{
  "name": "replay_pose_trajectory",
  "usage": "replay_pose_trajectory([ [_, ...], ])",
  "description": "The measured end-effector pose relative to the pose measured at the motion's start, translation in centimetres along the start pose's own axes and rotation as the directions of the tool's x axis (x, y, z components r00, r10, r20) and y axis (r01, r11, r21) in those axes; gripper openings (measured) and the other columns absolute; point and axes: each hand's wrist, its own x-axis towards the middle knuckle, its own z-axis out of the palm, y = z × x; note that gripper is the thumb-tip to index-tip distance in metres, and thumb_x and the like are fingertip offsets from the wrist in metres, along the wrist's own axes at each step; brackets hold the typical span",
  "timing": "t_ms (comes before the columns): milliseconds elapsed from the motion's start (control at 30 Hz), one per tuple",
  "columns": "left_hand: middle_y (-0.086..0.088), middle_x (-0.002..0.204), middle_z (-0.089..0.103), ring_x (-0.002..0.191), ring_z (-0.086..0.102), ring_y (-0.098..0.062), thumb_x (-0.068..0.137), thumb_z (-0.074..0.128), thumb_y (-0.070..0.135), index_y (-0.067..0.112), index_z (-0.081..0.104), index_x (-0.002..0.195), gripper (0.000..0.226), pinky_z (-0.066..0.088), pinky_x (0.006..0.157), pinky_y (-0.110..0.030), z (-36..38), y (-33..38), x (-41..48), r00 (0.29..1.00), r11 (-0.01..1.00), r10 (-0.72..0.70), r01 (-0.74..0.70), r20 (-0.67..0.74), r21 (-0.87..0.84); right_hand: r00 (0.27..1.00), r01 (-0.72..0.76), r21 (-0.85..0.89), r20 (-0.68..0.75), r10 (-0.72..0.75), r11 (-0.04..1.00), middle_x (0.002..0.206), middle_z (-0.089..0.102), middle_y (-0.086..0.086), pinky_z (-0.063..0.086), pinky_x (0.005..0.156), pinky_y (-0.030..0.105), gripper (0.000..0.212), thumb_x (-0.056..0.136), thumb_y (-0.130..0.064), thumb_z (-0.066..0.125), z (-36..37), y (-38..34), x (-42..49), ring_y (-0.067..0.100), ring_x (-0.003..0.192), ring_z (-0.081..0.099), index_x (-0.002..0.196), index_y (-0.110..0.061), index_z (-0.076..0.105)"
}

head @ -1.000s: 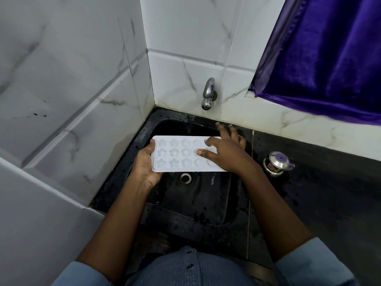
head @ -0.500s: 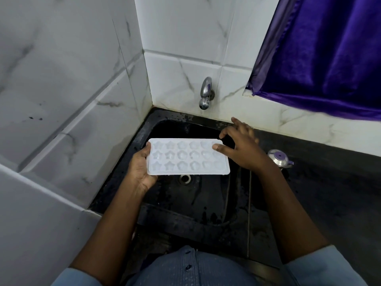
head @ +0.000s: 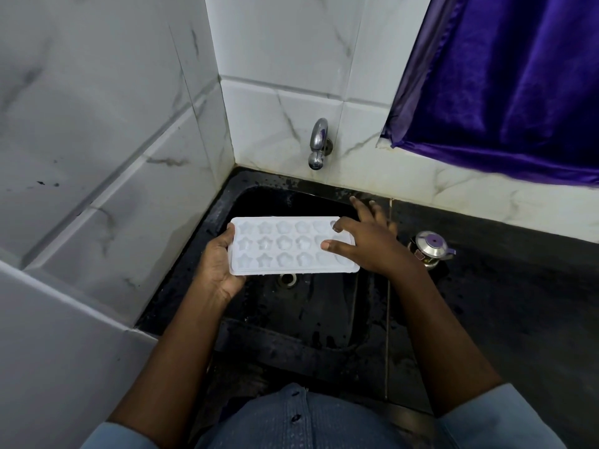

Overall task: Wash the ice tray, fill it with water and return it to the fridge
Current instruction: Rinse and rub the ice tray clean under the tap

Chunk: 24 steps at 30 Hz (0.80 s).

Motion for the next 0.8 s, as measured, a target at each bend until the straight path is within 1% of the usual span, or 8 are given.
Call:
replay_pose_trajectory([
  [100,-0.017,0.114,0.08,0.093,0.08,-0.034,0.111,0.048,0.04,0.007,0.073,0.118,0.042,0.065,0.063,-0.046,0.22,-0.11,-0.01,1.0,1.0,0.008,-0.008,0.001,0.014,1.0,-0.007,-0.008,0.0,0.007,1.0,0.175,-0.002,-0.007,0.008,0.118,0.063,0.064,0.084,-0.087,0.05,0.07,-0.06,-0.01,0.031,0.159,-0.011,0.132,-0.044,0.056],
  [233,-0.017,0.117,0.079,0.095,0.08,-0.035,0.11,0.049,0.04,0.008,0.073,0.119,0.042,0.065,0.064,-0.047,0.33,-0.09,0.06,1.0,1.0,0.011,-0.012,0.006,0.02,1.0,-0.011,-0.01,-0.014,0.011,1.0,0.175,0.001,-0.005,0.009,0.117,0.063,0.065,0.081,-0.09,0.045,0.1,0.07,0.01,0.03,0.159,-0.009,0.123,-0.043,0.059],
  [300,-0.018,0.117,0.079,0.096,0.08,-0.035,0.11,0.049,0.041,0.007,0.073,0.119,0.043,0.065,0.065,-0.047,0.25,-0.15,0.11,1.0,1.0,0.013,-0.013,0.013,0.014,1.0,-0.018,-0.017,-0.019,0.018,1.0,0.175,0.0,-0.005,0.008,0.117,0.063,0.074,0.077,-0.094,0.041,0.18,0.18,0.0,0.031,0.159,-0.009,0.128,-0.044,0.058],
  [400,-0.019,0.114,0.079,0.095,0.08,-0.036,0.111,0.046,0.041,0.005,0.072,0.12,0.045,0.065,0.064,-0.047,0.26,-0.2,0.18,0.999,1.0,0.019,-0.019,0.031,0.001,1.0,-0.02,-0.029,-0.023,0.019,0.999,0.175,-0.001,-0.007,0.008,0.117,0.064,0.084,0.072,-0.098,0.035,0.36,0.44,-0.06,0.031,0.159,-0.009,0.138,-0.049,0.05],
  [467,-0.019,0.114,0.08,0.095,0.08,-0.036,0.111,0.046,0.041,0.005,0.072,0.12,0.046,0.065,0.063,-0.047,0.22,-0.09,0.34,0.999,1.0,0.022,-0.022,0.032,0.001,1.0,-0.019,-0.025,-0.02,0.019,0.999,0.175,0.0,-0.007,0.007,0.117,0.064,0.084,0.071,-0.099,0.035,0.51,0.56,-0.11,0.031,0.159,-0.009,0.138,-0.05,0.049],
  [567,-0.019,0.115,0.079,0.097,0.08,-0.036,0.11,0.046,0.042,0.005,0.071,0.123,0.046,0.065,0.064,-0.047,0.2,0.03,0.43,1.0,1.0,0.018,-0.019,0.026,0.018,0.999,-0.026,-0.016,-0.025,0.026,1.0,0.175,0.002,-0.005,0.007,0.117,0.065,0.084,0.07,-0.099,0.035,0.53,0.63,-0.1,0.03,0.159,-0.009,0.135,-0.049,0.052],
  [700,-0.018,0.112,0.08,0.094,0.08,-0.035,0.111,0.045,0.041,0.005,0.071,0.12,0.045,0.066,0.063,-0.046,0.31,0.04,0.39,0.999,0.999,0.029,-0.029,0.018,0.016,1.0,-0.025,-0.028,-0.02,0.024,0.999,0.175,0.0,-0.007,0.008,0.117,0.065,0.086,0.071,-0.098,0.034,0.54,0.52,-0.03,0.031,0.159,-0.008,0.142,-0.051,0.045],
  [800,-0.018,0.114,0.08,0.095,0.08,-0.035,0.111,0.044,0.041,0.005,0.071,0.12,0.046,0.066,0.064,-0.045,0.48,0.08,0.42,1.0,0.999,0.027,-0.027,0.012,0.02,1.0,-0.027,-0.012,-0.004,0.027,1.0,0.175,0.0,-0.007,0.007,0.117,0.064,0.084,0.073,-0.097,0.035,0.45,0.37,0.03,0.03,0.159,-0.009,0.14,-0.049,0.048],
])
